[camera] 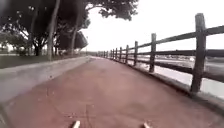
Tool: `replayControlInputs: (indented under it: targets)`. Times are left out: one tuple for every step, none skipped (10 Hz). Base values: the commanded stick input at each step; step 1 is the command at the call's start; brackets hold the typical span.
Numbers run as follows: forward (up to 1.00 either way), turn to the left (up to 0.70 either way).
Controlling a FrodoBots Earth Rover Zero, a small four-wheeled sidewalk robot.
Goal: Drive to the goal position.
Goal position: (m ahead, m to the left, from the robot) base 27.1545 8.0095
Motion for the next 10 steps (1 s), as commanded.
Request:
replayControlInputs:
  targets:
    - [0.7,0.02]
    - [0.7,0.02]
    - [0.7,0.02]
    - [0.7,0.02]
    - [0.7,0.02]
    - [0.7,0.02]
    - [0.7,0.02]
    - [0.7,0.02]
    - [0.7,0.02]
    - [0.7,0.07]
